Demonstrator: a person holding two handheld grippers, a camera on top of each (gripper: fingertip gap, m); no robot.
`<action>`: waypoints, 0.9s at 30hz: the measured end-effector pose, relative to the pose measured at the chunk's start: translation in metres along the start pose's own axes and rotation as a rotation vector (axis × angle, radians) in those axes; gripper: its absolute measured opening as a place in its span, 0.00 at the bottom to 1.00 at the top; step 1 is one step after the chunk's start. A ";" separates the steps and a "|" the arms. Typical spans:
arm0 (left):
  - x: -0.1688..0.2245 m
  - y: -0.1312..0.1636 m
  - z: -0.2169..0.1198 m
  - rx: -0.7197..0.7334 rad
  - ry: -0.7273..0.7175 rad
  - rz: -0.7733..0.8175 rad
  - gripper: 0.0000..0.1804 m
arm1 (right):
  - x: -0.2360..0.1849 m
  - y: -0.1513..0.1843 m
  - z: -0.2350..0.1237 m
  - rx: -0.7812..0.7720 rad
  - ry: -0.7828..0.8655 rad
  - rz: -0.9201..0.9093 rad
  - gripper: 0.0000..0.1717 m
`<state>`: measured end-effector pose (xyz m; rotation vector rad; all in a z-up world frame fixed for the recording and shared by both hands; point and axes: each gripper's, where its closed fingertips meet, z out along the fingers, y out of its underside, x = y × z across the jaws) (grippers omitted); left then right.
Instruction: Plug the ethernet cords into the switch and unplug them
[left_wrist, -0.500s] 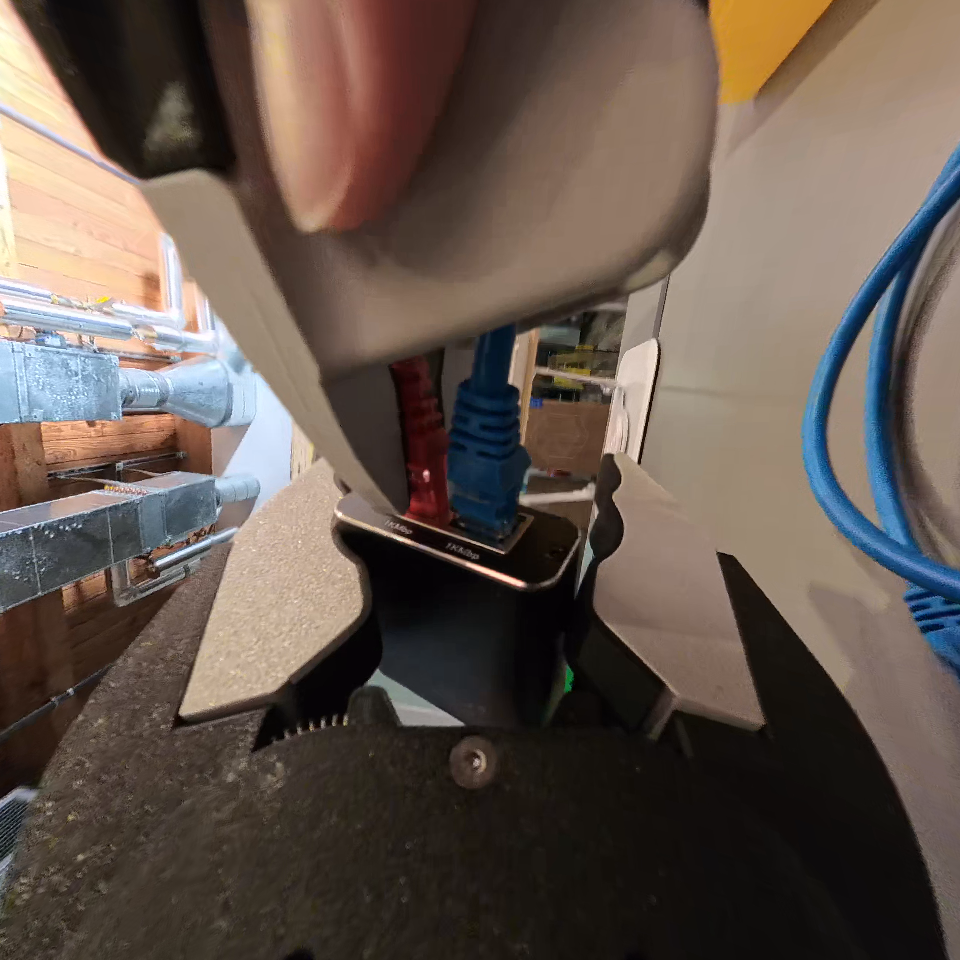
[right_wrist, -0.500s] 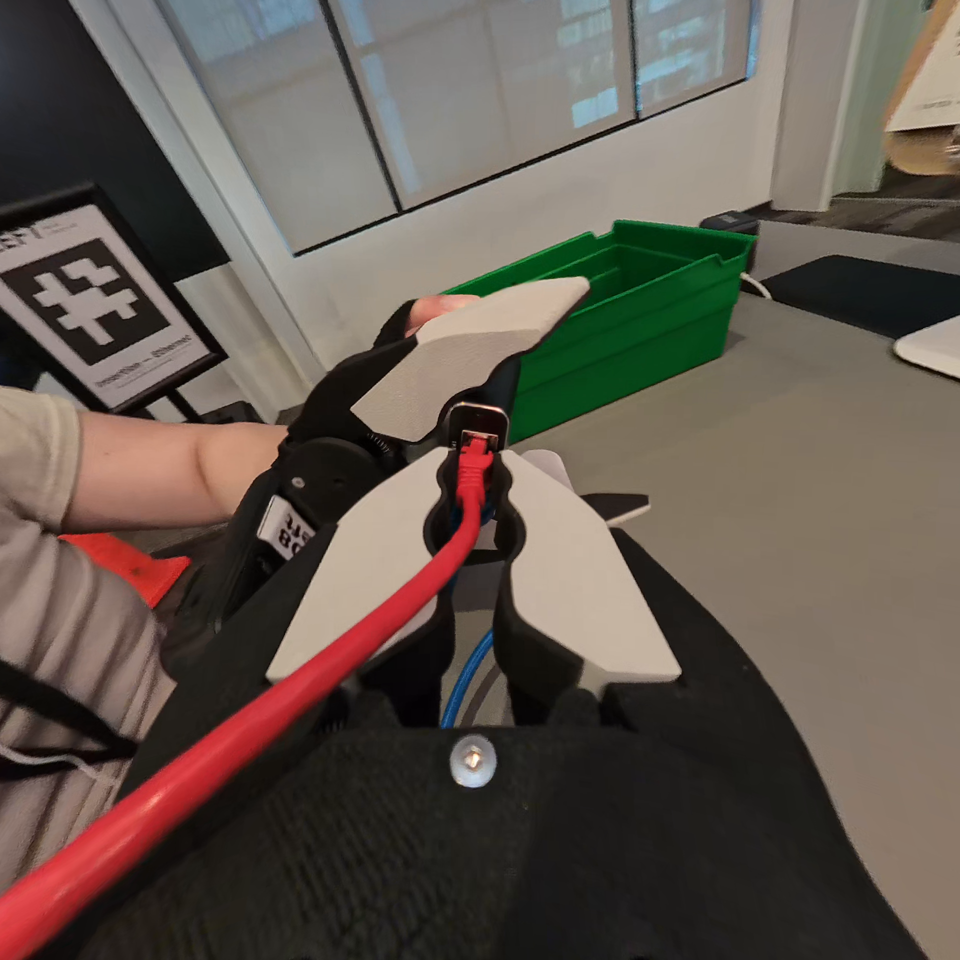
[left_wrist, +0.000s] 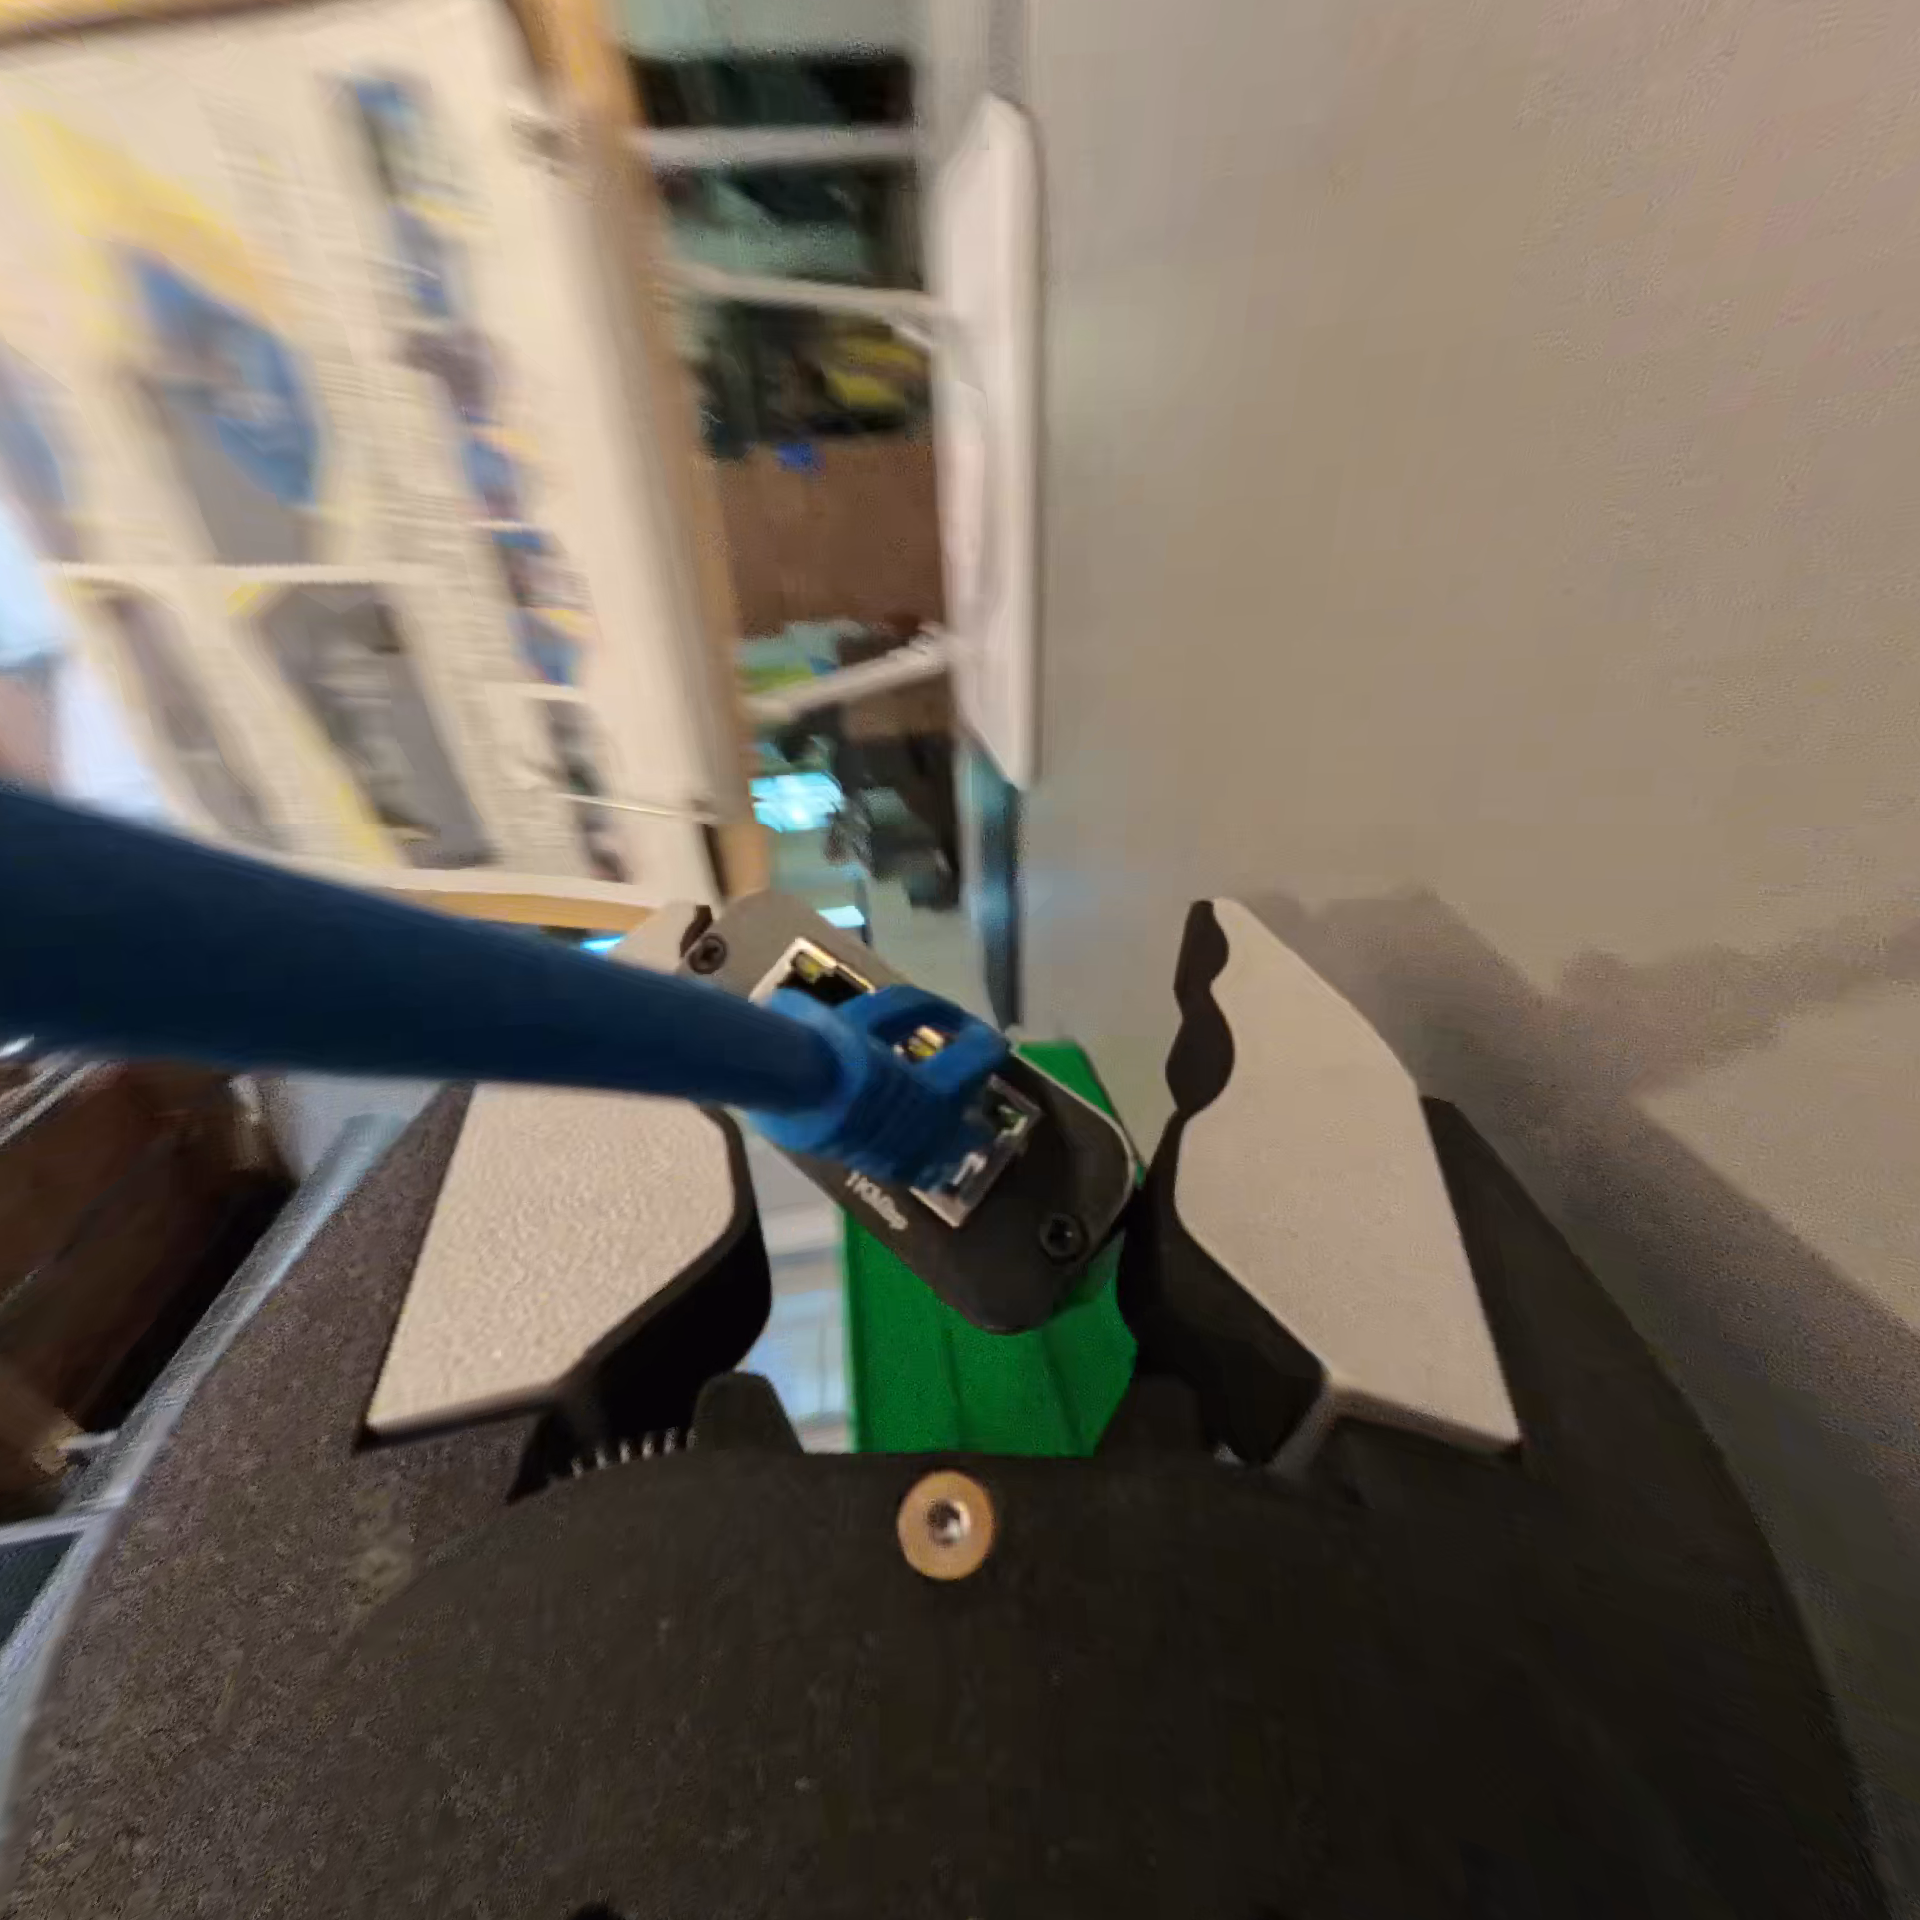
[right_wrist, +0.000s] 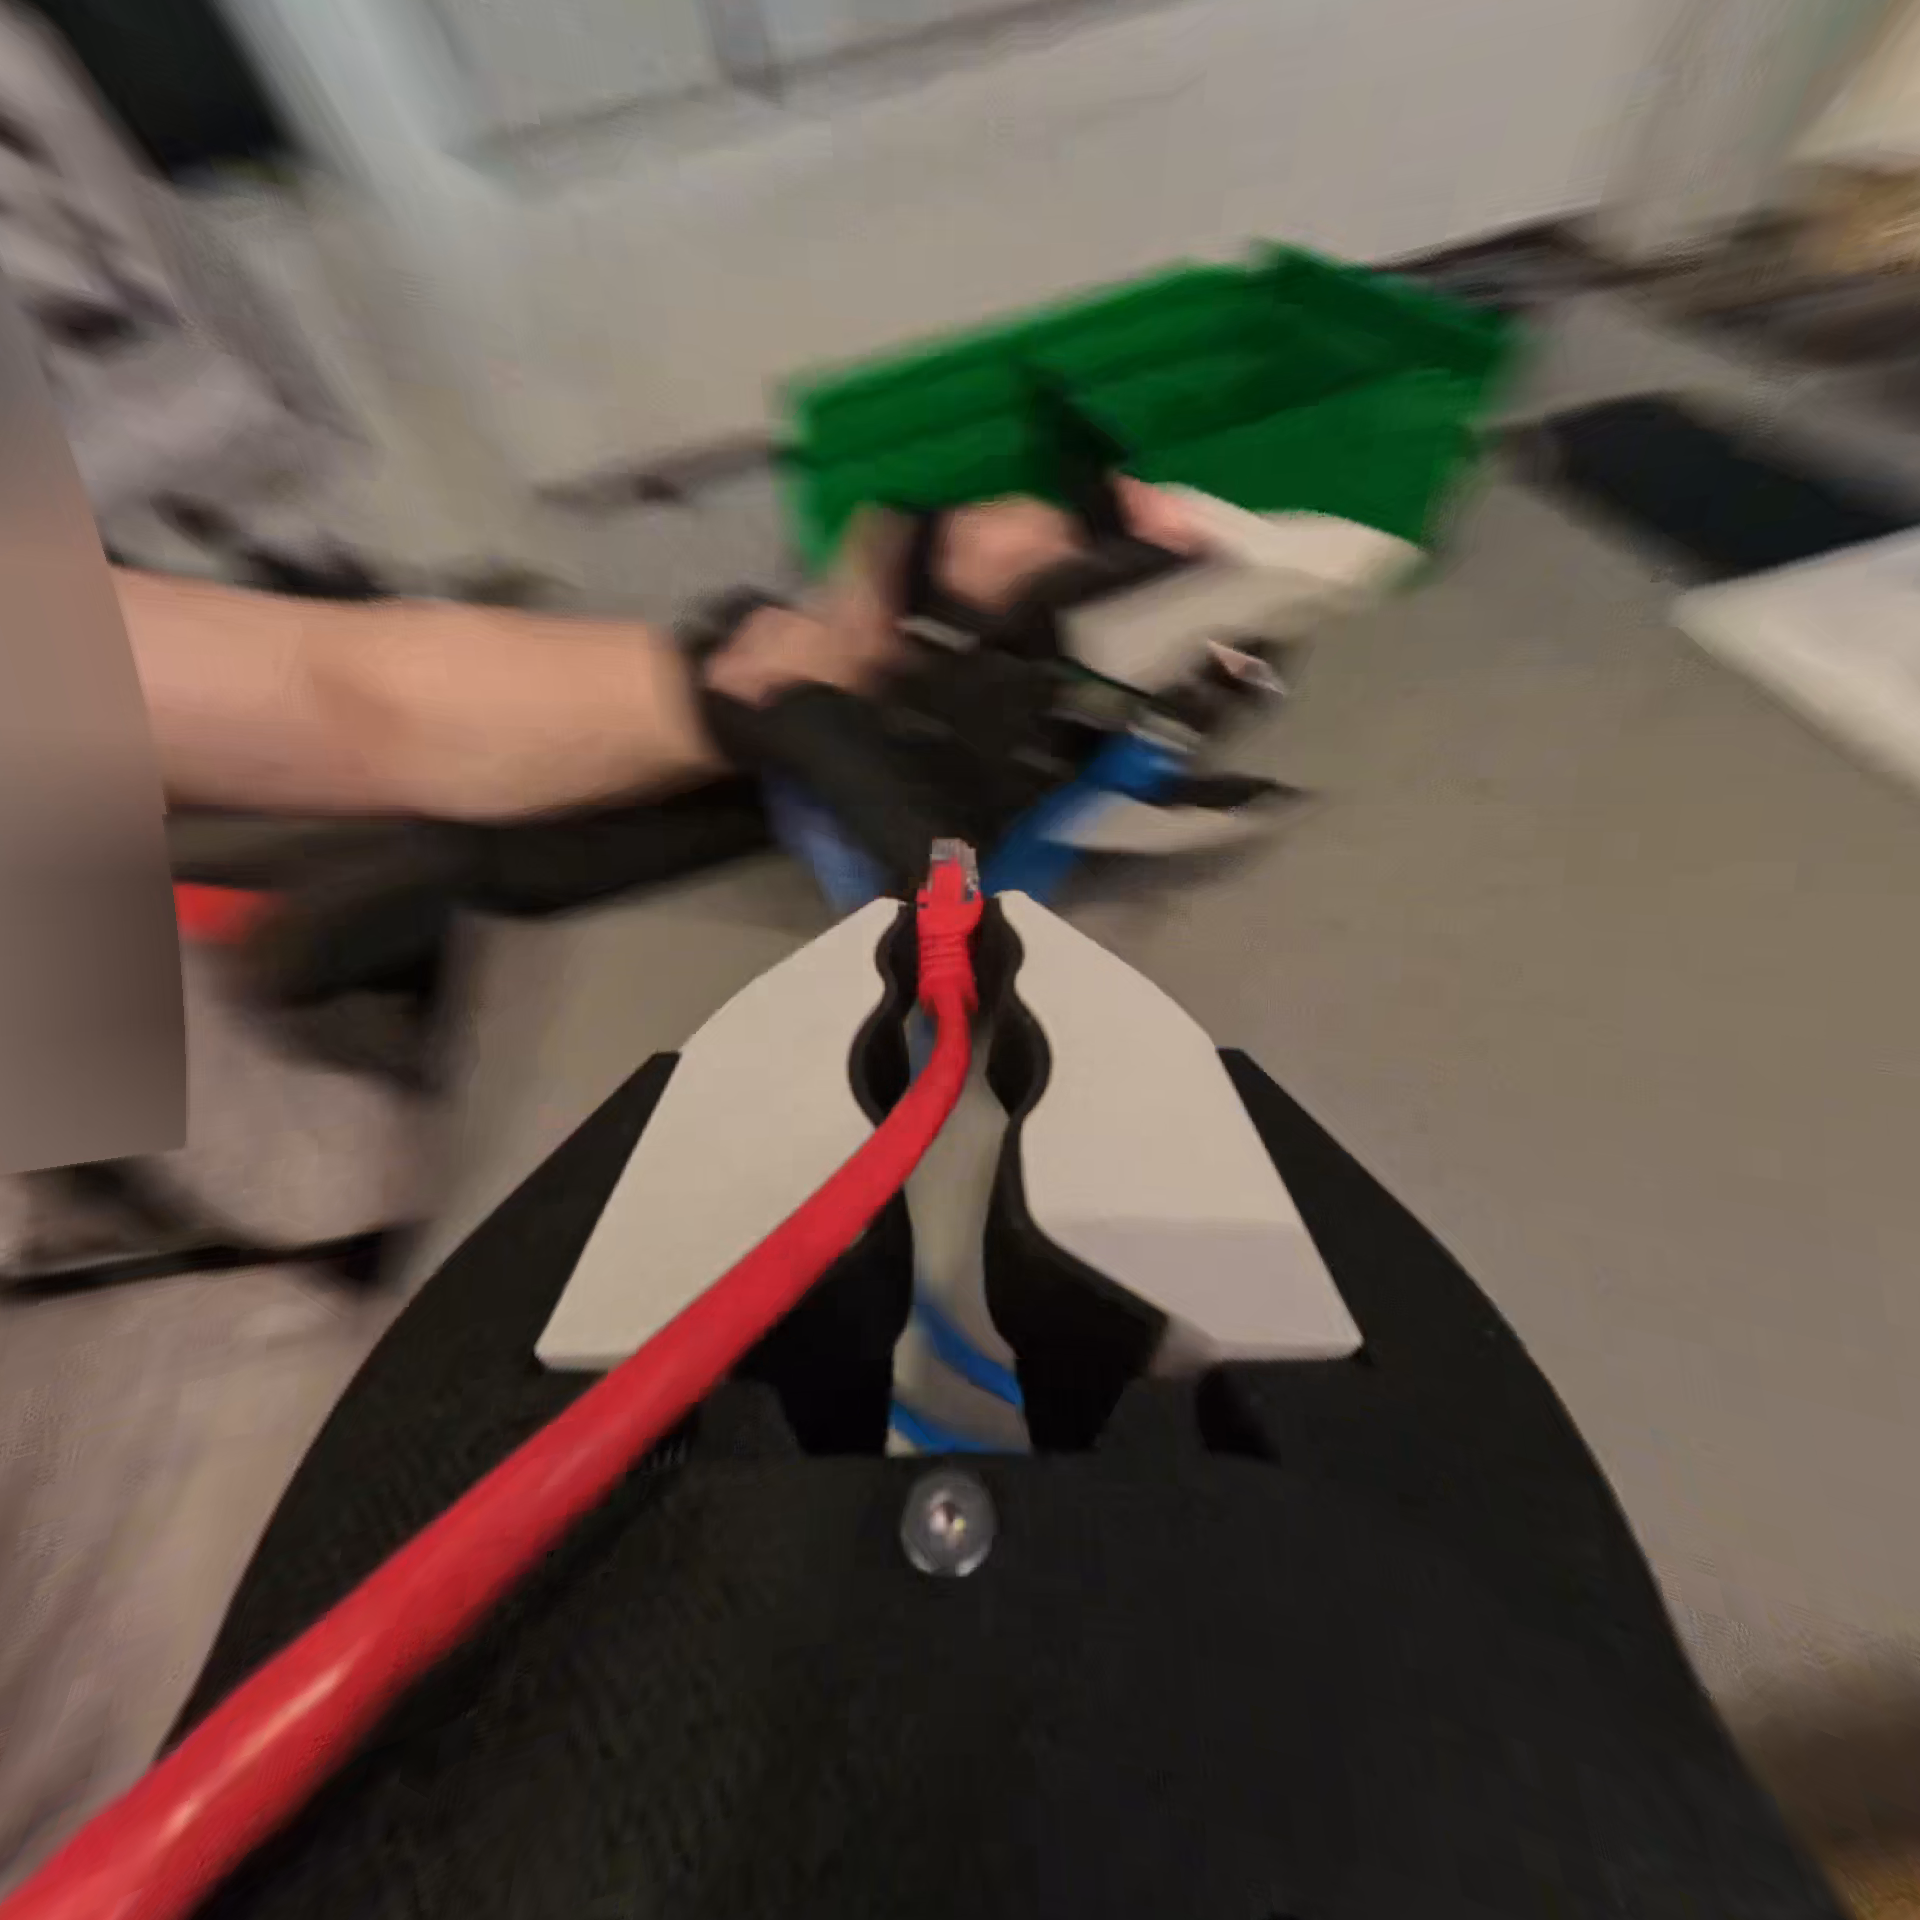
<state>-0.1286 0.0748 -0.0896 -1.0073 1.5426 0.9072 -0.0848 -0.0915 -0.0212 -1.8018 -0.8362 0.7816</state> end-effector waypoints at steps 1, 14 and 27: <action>-0.022 -0.010 -0.009 0.078 -0.085 -0.086 0.46 | 0.011 -0.005 -0.005 0.020 0.064 -0.008 0.07; -0.038 -0.053 -0.047 0.306 -0.092 -0.298 0.47 | 0.055 -0.079 -0.051 0.181 0.150 0.111 0.07; -0.037 -0.075 -0.070 0.436 0.037 -0.430 0.46 | 0.171 0.033 -0.251 -1.375 1.114 -0.063 0.08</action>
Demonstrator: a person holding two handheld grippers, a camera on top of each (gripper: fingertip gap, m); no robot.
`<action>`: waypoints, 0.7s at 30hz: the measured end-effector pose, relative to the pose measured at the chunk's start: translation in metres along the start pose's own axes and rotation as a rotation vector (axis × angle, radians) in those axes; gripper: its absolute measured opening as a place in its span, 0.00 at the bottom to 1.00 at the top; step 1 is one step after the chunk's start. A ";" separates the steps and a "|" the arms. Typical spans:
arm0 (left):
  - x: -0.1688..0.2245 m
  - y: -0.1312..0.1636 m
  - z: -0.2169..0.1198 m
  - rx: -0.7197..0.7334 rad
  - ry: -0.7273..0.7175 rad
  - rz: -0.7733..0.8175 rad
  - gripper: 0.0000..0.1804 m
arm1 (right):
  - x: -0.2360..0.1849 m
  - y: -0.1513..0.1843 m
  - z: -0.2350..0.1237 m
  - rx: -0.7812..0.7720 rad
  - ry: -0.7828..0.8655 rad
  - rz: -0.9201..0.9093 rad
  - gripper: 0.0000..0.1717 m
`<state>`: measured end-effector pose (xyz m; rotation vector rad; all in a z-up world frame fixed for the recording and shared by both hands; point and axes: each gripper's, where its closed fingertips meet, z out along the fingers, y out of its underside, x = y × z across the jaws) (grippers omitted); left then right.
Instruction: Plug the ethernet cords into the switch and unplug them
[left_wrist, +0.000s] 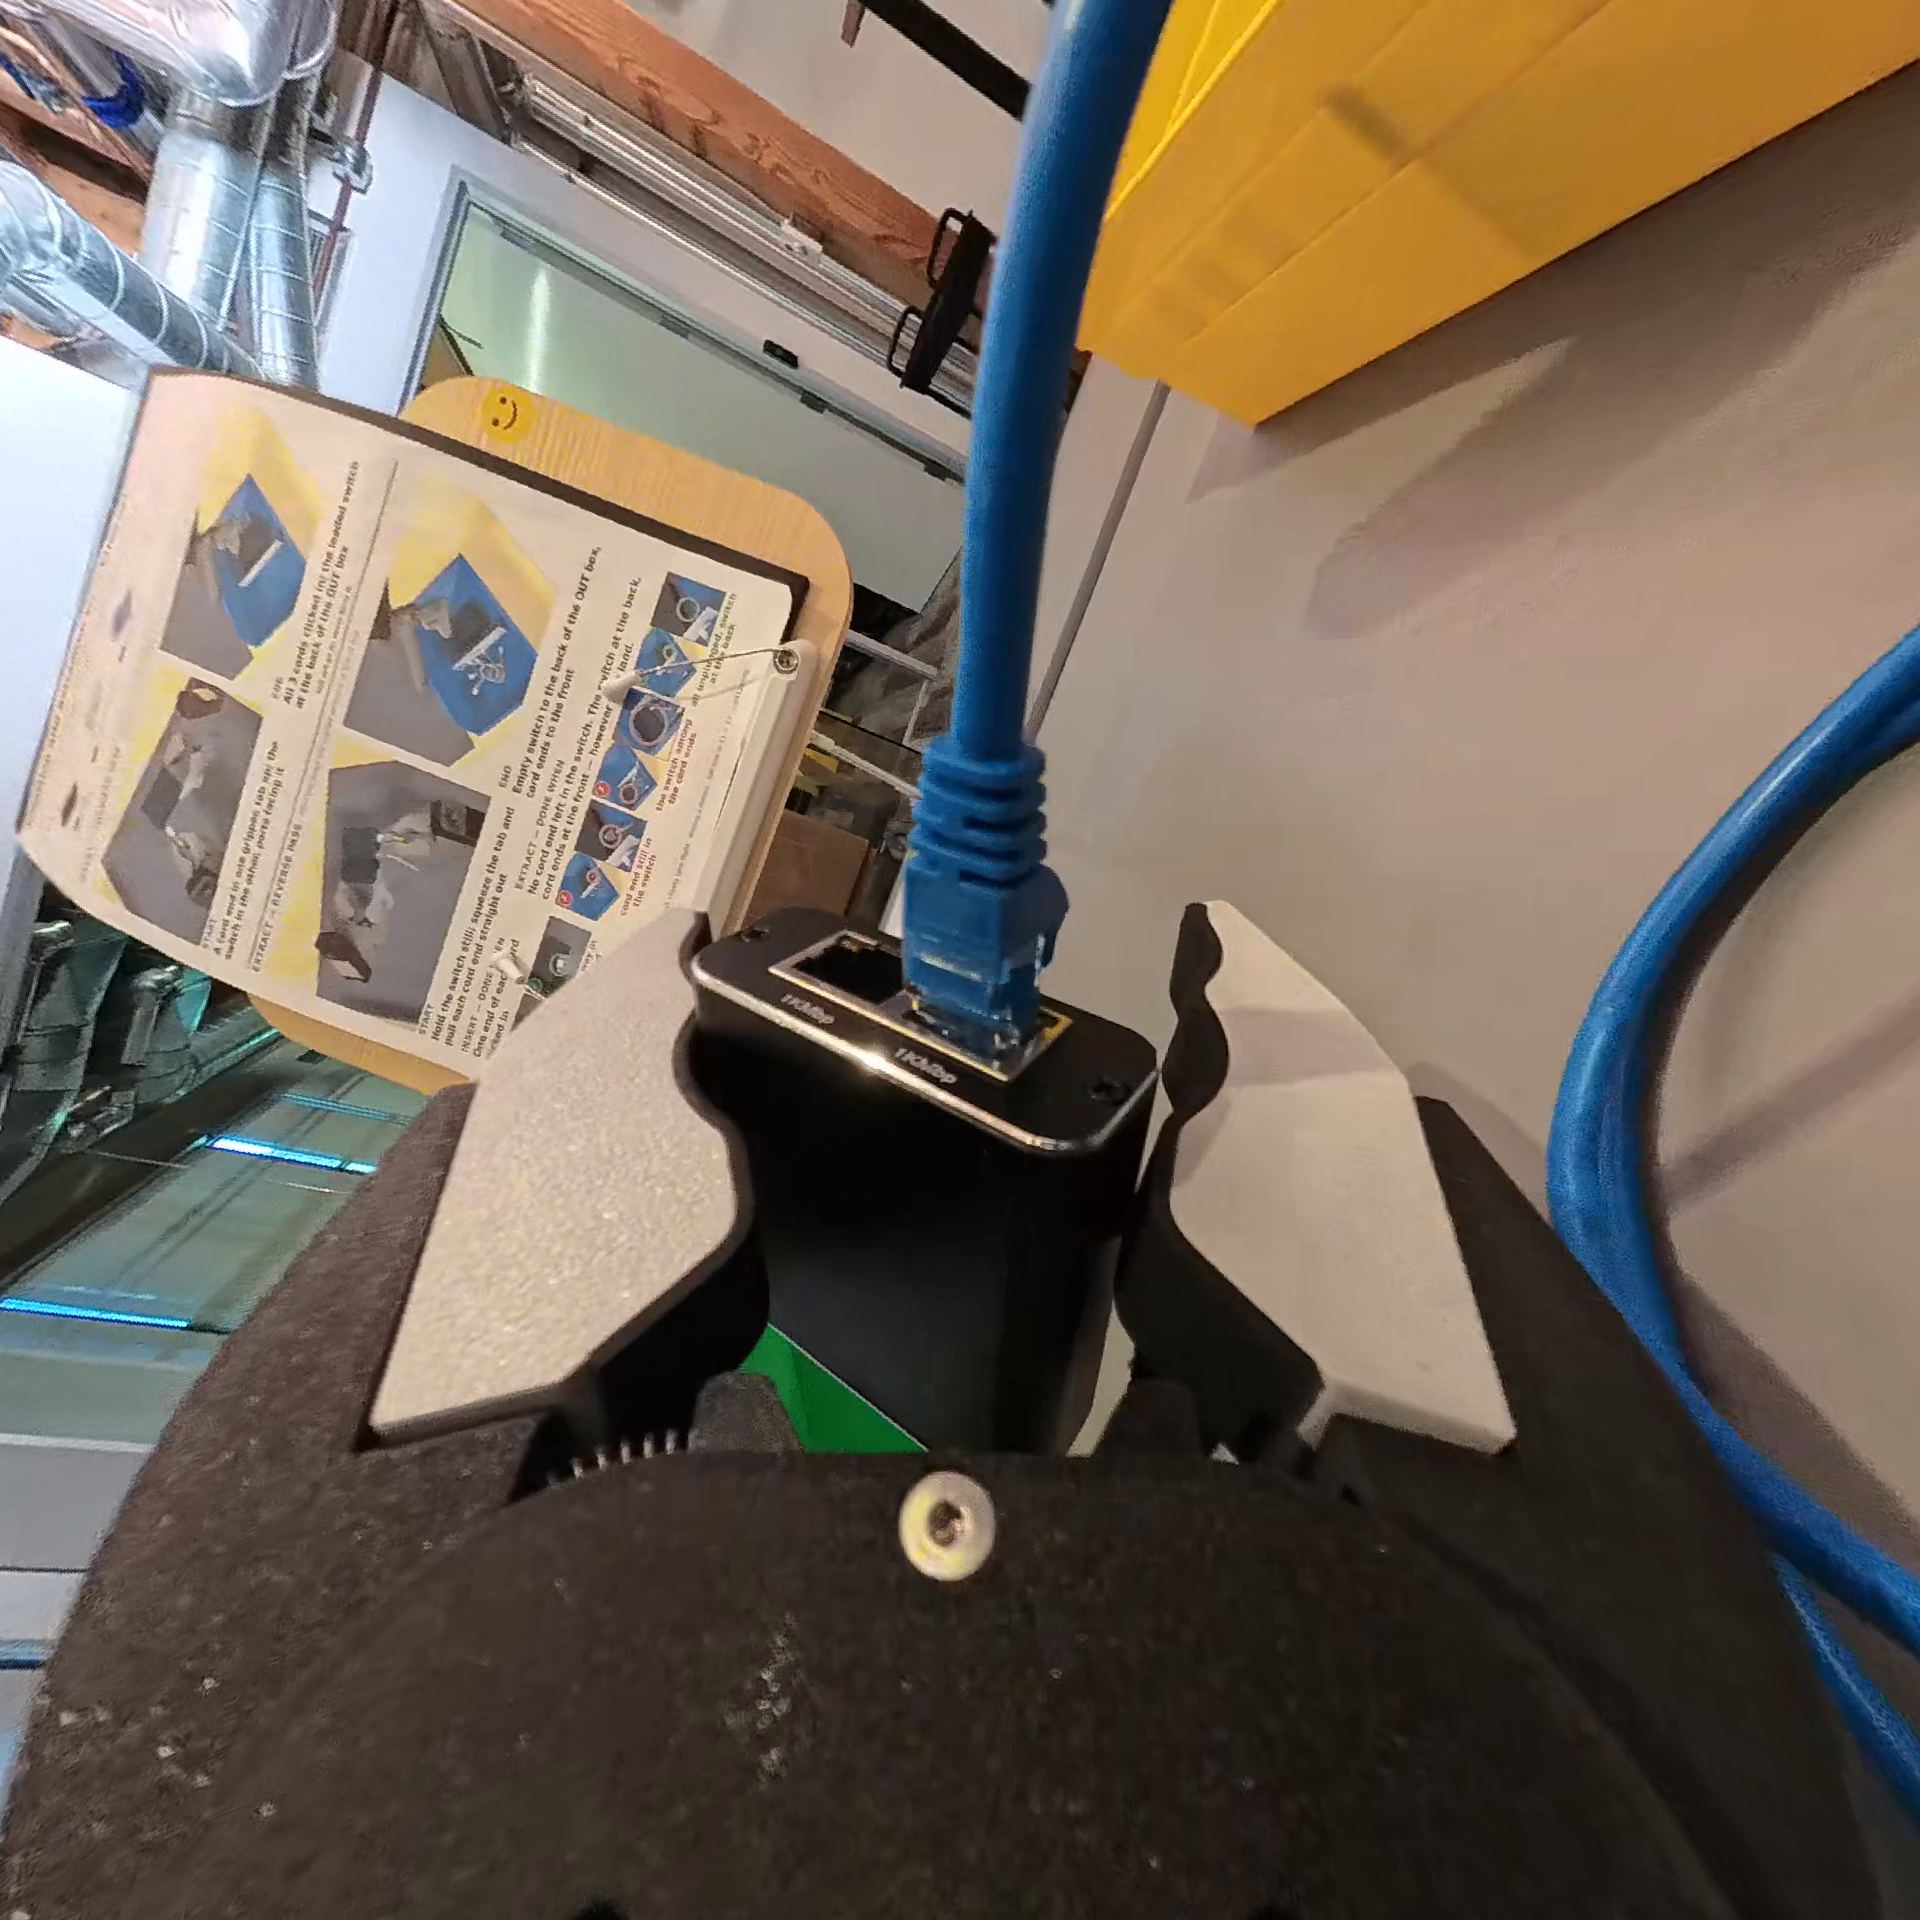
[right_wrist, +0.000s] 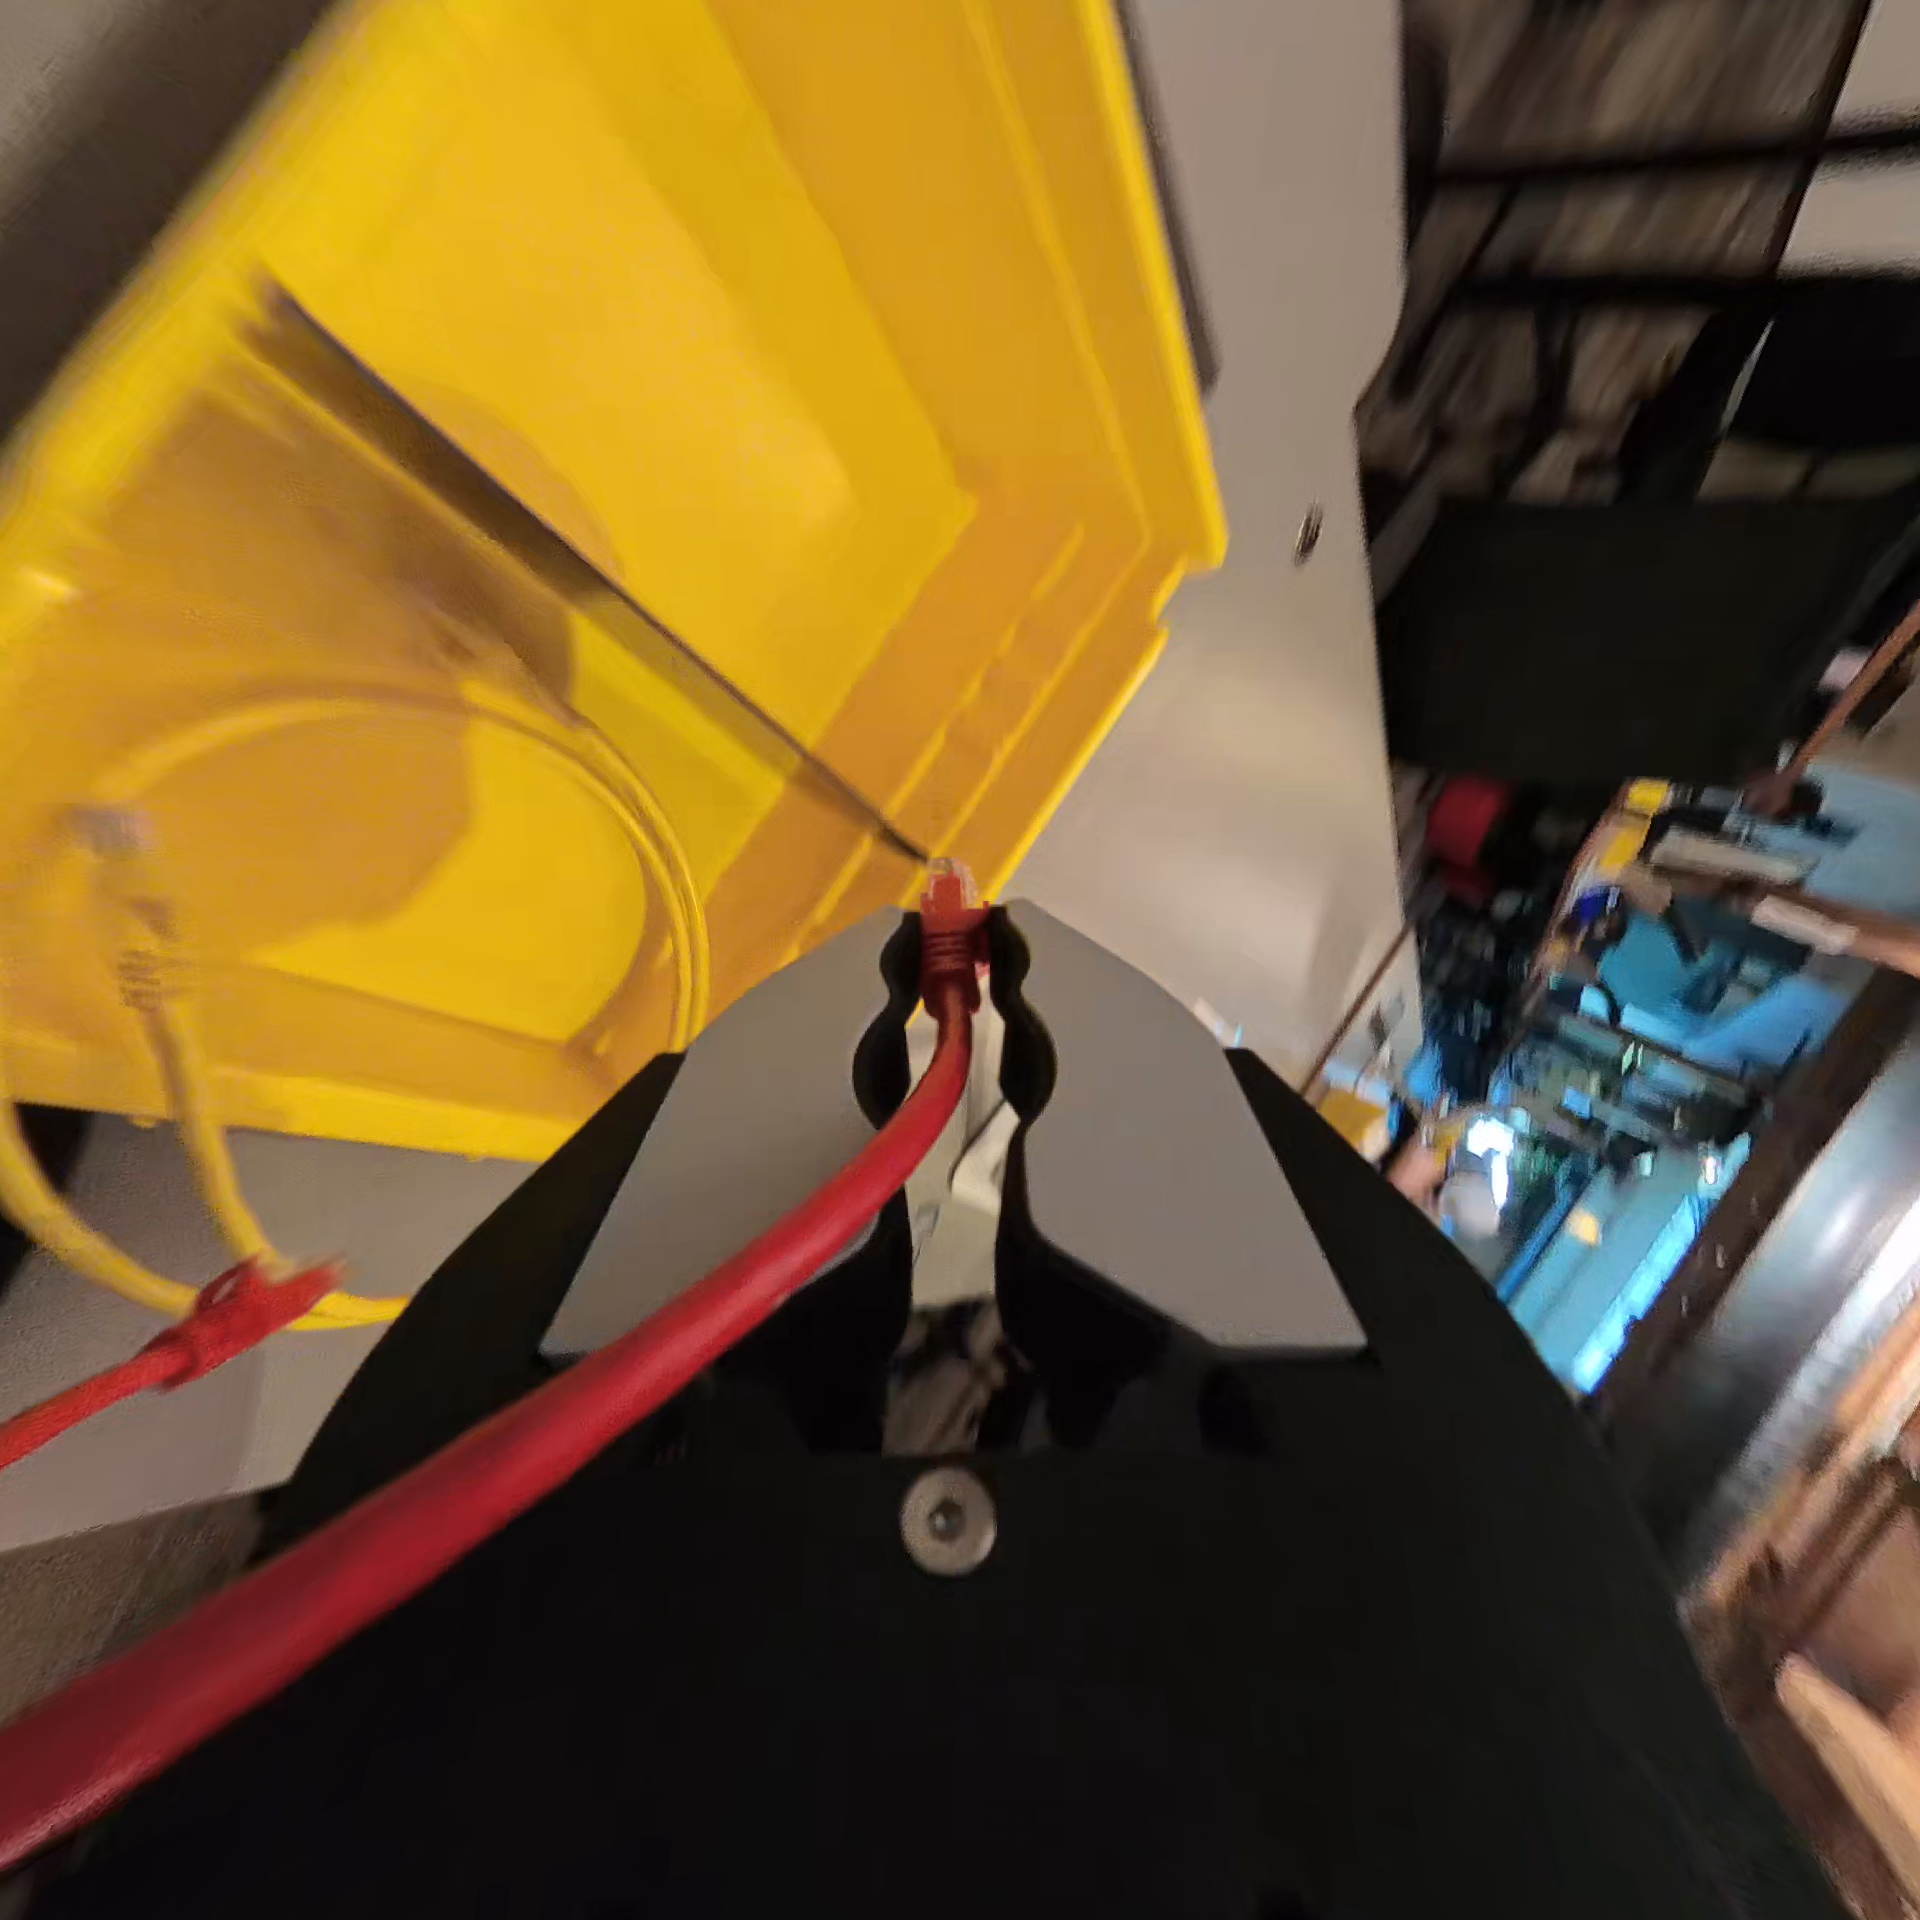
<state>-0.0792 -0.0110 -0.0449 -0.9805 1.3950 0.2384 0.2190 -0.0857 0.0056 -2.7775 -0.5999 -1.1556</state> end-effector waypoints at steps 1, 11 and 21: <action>0.001 0.000 0.000 -0.002 0.005 0.003 0.46 | -0.004 0.016 0.013 -0.074 -0.020 0.029 0.08; 0.008 -0.003 -0.002 -0.007 0.018 0.030 0.46 | -0.068 0.080 0.070 -0.466 -0.405 0.137 0.09; -0.002 -0.003 -0.003 0.003 -0.023 0.044 0.46 | -0.064 0.029 0.011 -0.122 -0.646 0.182 0.21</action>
